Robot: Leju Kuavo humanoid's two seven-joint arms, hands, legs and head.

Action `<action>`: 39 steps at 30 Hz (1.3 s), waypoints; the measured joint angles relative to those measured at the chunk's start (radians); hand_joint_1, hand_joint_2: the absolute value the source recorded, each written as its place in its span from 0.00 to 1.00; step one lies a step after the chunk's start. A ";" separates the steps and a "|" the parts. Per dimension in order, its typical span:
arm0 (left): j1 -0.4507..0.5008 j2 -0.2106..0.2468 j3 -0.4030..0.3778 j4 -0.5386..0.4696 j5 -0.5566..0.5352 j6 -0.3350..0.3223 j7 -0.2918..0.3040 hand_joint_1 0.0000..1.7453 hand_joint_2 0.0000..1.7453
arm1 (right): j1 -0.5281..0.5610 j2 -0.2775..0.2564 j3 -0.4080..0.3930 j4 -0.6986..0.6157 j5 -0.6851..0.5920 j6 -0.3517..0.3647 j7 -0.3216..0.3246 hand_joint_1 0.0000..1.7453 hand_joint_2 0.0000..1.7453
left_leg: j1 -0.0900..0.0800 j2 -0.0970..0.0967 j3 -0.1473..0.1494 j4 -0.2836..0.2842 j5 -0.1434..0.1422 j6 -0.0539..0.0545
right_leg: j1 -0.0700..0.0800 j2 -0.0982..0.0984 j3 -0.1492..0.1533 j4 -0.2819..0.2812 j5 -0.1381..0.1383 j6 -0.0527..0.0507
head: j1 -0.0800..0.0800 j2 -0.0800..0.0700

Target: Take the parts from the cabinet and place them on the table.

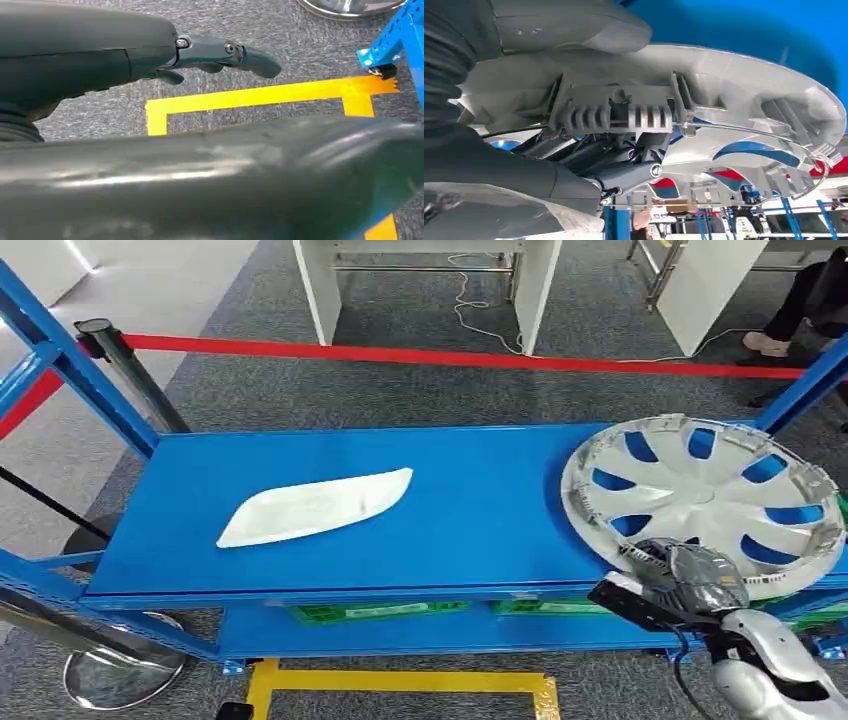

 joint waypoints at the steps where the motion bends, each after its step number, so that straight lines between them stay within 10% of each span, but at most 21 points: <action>1: 0.000 0.001 0.000 0.000 0.000 -0.013 -0.006 0.00 0.00 | 0.001 0.003 0.000 -0.002 0.000 -0.002 -0.002 1.00 1.00 | 0.000 0.000 0.000 0.000 0.000 0.000 | 0.000 0.000 0.000 0.000 0.000 0.000 | 0.000 0.000; 3: 0.000 0.002 0.000 0.000 0.004 -0.042 -0.024 0.00 0.00 | 0.001 0.008 0.000 -0.003 0.002 -0.007 -0.005 1.00 1.00 | 0.000 0.000 0.000 0.000 0.000 0.000 | 0.000 0.000 0.000 0.000 0.000 0.000 | 0.000 0.000; 4: 0.000 0.002 0.001 0.000 0.008 -0.054 -0.034 0.00 1.00 | 0.001 0.011 0.000 -0.003 0.003 -0.009 -0.006 1.00 1.00 | 0.000 0.000 0.000 0.000 0.000 0.000 | 0.000 0.000 0.000 0.000 0.000 0.000 | 0.000 0.000; 18: 0.000 0.015 0.019 0.000 0.012 -0.115 -0.105 0.00 1.00 | 0.000 0.023 0.000 -0.017 0.003 -0.015 -0.024 1.00 1.00 | 0.000 0.000 -0.001 0.000 0.000 0.000 | 0.000 0.000 -0.001 0.000 0.000 0.000 | 0.000 0.000; 39: -0.007 0.014 0.026 0.000 0.006 -0.039 -0.070 0.00 1.00 | -0.031 0.027 0.001 -0.047 0.009 -0.028 -0.033 1.00 1.00 | 0.000 0.000 -0.002 0.000 0.000 0.000 | 0.000 0.000 -0.001 0.000 0.000 0.000 | 0.000 0.000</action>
